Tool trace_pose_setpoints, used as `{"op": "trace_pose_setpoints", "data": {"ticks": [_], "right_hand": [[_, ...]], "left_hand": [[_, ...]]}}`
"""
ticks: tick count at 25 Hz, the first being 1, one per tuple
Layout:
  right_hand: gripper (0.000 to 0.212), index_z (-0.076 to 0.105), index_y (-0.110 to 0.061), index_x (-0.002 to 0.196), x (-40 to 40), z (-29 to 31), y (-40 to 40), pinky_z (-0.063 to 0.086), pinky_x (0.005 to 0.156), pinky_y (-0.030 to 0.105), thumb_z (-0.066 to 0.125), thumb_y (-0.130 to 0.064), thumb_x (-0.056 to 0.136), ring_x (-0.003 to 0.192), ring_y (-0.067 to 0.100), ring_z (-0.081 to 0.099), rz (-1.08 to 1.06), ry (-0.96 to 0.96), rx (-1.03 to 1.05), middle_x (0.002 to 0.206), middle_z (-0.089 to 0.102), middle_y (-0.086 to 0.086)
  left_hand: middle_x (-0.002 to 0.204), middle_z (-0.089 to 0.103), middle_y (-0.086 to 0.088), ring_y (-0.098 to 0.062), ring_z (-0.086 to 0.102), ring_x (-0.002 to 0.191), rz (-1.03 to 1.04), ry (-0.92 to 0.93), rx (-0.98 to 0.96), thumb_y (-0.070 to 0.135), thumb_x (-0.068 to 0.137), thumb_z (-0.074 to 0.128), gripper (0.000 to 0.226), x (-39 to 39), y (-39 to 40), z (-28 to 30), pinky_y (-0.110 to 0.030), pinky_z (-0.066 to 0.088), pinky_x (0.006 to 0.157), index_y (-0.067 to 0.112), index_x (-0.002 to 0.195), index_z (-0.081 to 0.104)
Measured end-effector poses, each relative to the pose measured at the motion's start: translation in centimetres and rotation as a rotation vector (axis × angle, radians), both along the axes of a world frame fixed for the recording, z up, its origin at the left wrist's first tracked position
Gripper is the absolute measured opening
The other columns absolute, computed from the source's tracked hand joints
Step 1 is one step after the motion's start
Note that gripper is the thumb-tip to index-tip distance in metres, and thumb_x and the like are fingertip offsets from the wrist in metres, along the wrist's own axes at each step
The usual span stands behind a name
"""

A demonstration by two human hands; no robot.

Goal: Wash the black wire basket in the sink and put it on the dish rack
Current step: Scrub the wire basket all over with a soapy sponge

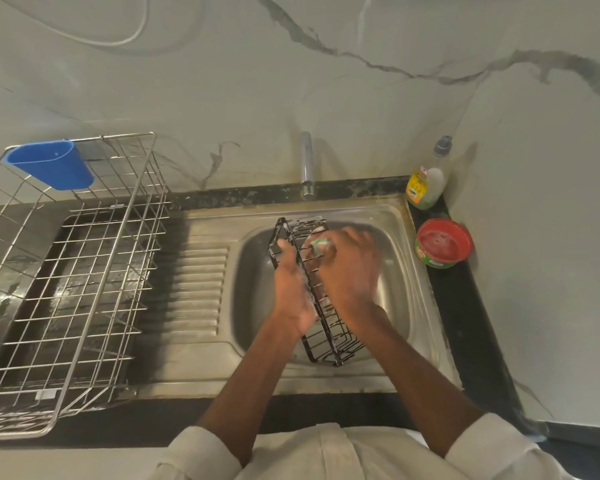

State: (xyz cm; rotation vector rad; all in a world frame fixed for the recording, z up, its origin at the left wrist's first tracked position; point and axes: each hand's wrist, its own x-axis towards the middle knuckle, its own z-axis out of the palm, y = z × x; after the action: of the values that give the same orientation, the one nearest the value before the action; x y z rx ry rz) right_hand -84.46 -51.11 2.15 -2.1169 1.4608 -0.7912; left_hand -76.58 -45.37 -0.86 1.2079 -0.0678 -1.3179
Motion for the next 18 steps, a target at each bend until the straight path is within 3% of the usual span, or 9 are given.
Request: {"op": "trace_pose_setpoints", "data": {"ticks": [2, 5, 7, 8, 11, 14, 16, 18], "right_hand": [[0.022, 0.076, -0.019, 0.099, 0.2, 0.2, 1.5, 0.048, 0.073, 0.03, 0.067, -0.002, 0.087, 0.094, 0.018, 0.058, 0.139, -0.032, 0.024, 0.102, 0.071, -0.002], [0.023, 0.077, -0.023, 0.098, -3.0, -0.6, 3.6, 0.047, 0.075, 0.027, 0.07, -0.003, 0.088, 0.102, 0.015, 0.053, 0.308, -0.007, 0.056, 0.106, 0.067, -0.011], [0.027, 0.077, -0.025, 0.102, -4.4, -1.1, 3.8, 0.05, 0.076, 0.028, 0.073, -0.003, 0.086, 0.103, 0.014, 0.053, 0.312, 0.015, 0.089, 0.106, 0.064, -0.012], [0.028, 0.077, -0.026, 0.102, -3.8, -0.8, 3.4, 0.052, 0.074, 0.029, 0.073, -0.003, 0.086, 0.099, 0.013, 0.055, 0.276, 0.003, 0.106, 0.104, 0.063, -0.012], [0.028, 0.076, -0.023, 0.102, -0.5, 0.5, 1.7, 0.058, 0.067, 0.037, 0.068, -0.001, 0.087, 0.085, 0.013, 0.064, 0.161, -0.127, 0.092, 0.099, 0.068, -0.007], [0.027, 0.075, -0.017, 0.104, -0.1, 0.6, 1.3, 0.059, 0.073, 0.039, 0.065, 0.003, 0.088, 0.089, 0.016, 0.065, 0.262, -0.131, 0.03, 0.101, 0.07, -0.003], [0.033, 0.074, -0.016, 0.115, -1.0, 0.5, 2.3, 0.059, 0.08, 0.039, 0.064, 0.003, 0.09, 0.094, 0.019, 0.067, 0.321, -0.06, 0.032, 0.108, 0.07, 0.0], [0.032, 0.074, -0.016, 0.119, -1.0, 0.6, 2.8, 0.058, 0.083, 0.039, 0.064, -0.002, 0.091, 0.097, 0.02, 0.067, 0.333, -0.026, 0.045, 0.111, 0.071, 0.002]], "left_hand": [[0.119, 0.078, -0.013, -0.028, 0.072, 0.119, 0.02, 0.013, -0.012, 0.081, 0.102, 0.029, 0.084, 0.0, -0.2, 0.0, -0.046, 0.053, 0.106, 0.016, 0.124, 0.077], [0.121, 0.075, -0.014, -0.025, 0.074, 0.102, 0.02, 0.011, -0.04, 0.081, 0.102, 0.028, 0.083, 1.0, -0.2, 0.0, -0.035, 0.059, 0.08, 0.02, 0.138, 0.071], [0.12, 0.076, -0.011, -0.023, 0.074, 0.095, 0.006, 0.001, -0.035, 0.08, 0.103, 0.026, 0.08, 1.0, -0.1, 0.2, -0.031, 0.057, 0.07, 0.023, 0.143, 0.067], [0.12, 0.077, -0.01, -0.022, 0.075, 0.097, -0.01, -0.023, -0.025, 0.078, 0.104, 0.026, 0.079, 0.7, -0.1, 0.1, -0.032, 0.056, 0.072, 0.023, 0.143, 0.067], [0.123, 0.079, -0.006, -0.021, 0.072, 0.121, -0.034, -0.072, 0.019, 0.073, 0.107, 0.028, 0.074, 0.0, 0.1, 0.1, -0.04, 0.055, 0.098, 0.02, 0.136, 0.07], [0.141, 0.071, -0.008, -0.026, 0.063, 0.137, 0.001, -0.049, 0.014, 0.08, 0.1, 0.04, 0.075, 0.8, 0.1, 0.1, -0.052, 0.044, 0.119, 0.023, 0.135, 0.074], [0.145, 0.068, -0.011, -0.029, 0.063, 0.137, 0.035, -0.025, 0.001, 0.081, 0.099, 0.042, 0.075, 1.1, 0.2, 0.0, -0.052, 0.046, 0.118, 0.024, 0.138, 0.072], [0.131, 0.074, -0.009, -0.027, 0.068, 0.129, 0.037, -0.023, 0.005, 0.077, 0.103, 0.038, 0.073, 1.1, 0.2, -0.2, -0.046, 0.055, 0.105, 0.023, 0.139, 0.071]]}}
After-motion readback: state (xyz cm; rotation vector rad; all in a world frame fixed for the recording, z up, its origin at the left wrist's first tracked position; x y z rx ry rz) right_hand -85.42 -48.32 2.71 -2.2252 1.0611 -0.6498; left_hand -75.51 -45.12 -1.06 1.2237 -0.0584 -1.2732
